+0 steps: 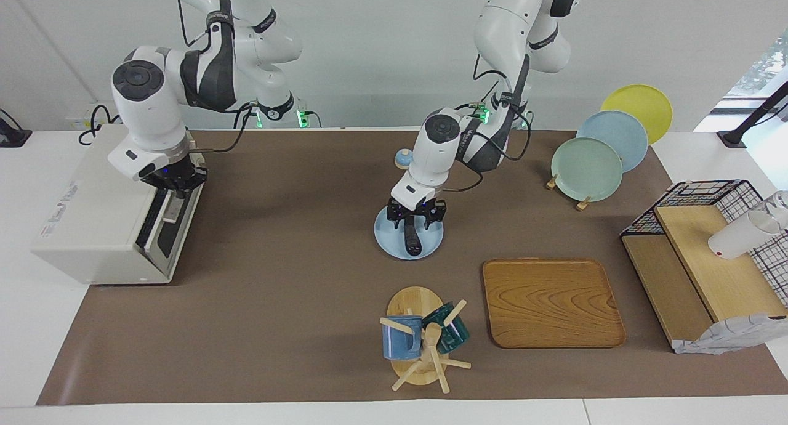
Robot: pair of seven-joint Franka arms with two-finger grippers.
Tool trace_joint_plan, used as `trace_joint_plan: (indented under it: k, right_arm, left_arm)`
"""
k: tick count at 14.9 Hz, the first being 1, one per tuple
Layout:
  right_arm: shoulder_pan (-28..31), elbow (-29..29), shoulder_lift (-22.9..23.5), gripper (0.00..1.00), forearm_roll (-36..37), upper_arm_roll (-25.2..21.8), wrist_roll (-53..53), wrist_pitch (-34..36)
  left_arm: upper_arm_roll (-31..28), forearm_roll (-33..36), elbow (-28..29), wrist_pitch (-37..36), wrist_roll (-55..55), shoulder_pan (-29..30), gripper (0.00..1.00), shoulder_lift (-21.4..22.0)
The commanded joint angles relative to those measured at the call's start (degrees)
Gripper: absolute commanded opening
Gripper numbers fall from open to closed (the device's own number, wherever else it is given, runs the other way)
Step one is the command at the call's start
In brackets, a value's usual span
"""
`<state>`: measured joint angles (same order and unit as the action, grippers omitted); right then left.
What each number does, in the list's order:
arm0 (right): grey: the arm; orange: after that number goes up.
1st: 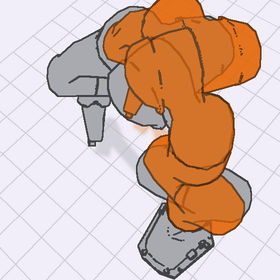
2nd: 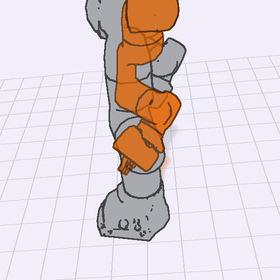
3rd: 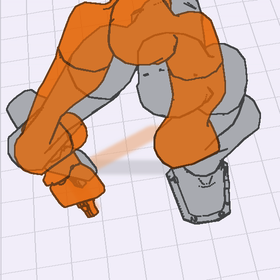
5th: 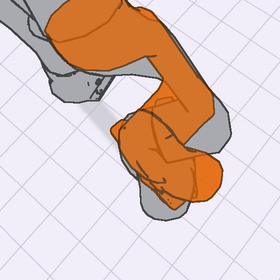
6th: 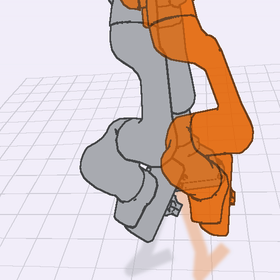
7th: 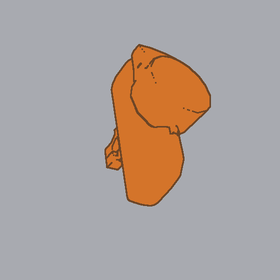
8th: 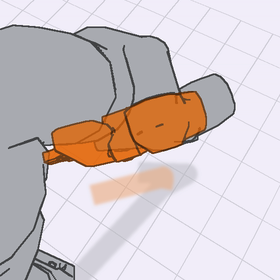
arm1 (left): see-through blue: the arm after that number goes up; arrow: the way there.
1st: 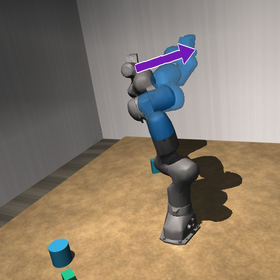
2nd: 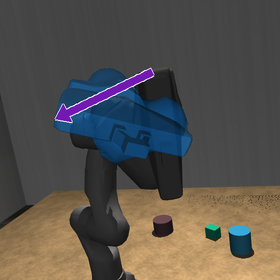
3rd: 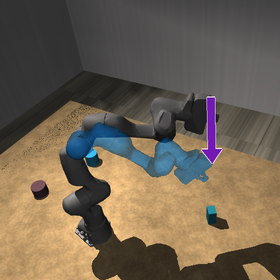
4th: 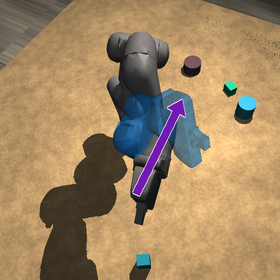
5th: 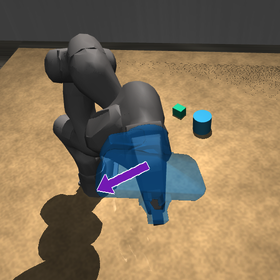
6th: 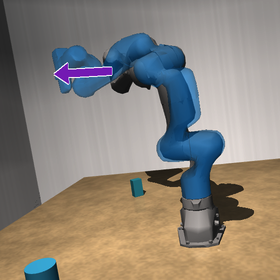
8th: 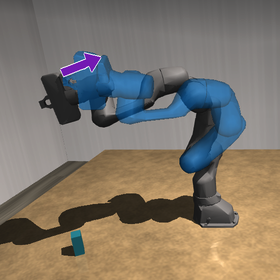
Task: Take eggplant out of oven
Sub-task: 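Reach the left gripper to the eggplant while the right gripper retracts, then grasp the eggplant with the left gripper and lift it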
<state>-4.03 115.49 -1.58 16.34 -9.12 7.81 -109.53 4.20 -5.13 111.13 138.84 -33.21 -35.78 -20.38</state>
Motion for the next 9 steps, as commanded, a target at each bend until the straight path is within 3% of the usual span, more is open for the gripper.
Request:
trace_joint_plan:
  k: [1, 4, 5, 6, 7, 9]
  right_arm:
    - [0.34, 0.79, 0.01, 0.05, 0.28, 0.07, 0.90, 2.02]
    - [0.25, -4.64, -1.76, 0.32, -7.79, 0.42, 0.98, 8.35]
    - [0.16, -5.36, -1.76, 0.36, -8.95, 0.34, 0.98, 9.23]
    - [0.16, -5.28, -1.84, 0.38, -9.05, 0.42, 0.90, 9.24]
    - [0.16, -4.93, -2.19, 0.38, -9.14, 0.34, 0.81, 9.16]
    - [0.07, -4.66, -2.37, 0.42, -9.22, 0.34, 0.72, 8.98]
  left_arm:
    - [-1.04, -0.84, 1.63, 1.78, 0.86, -0.78, 0.71, 0.17]
    - [-1.04, -0.84, 1.64, 1.87, 0.95, -0.69, 0.63, 0.26]
    - [-1.04, -0.84, 1.64, 1.87, 0.95, -0.60, 0.45, 0.26]
    - [-1.04, -0.84, 1.64, 1.61, 0.87, -0.52, 0.15, 0.26]
    - [-1.12, -0.84, 1.20, 0.83, 0.86, -0.51, 0.00, 0.26]
    - [-1.30, -0.67, -0.02, -2.33, 0.78, -0.60, 0.00, 0.34]
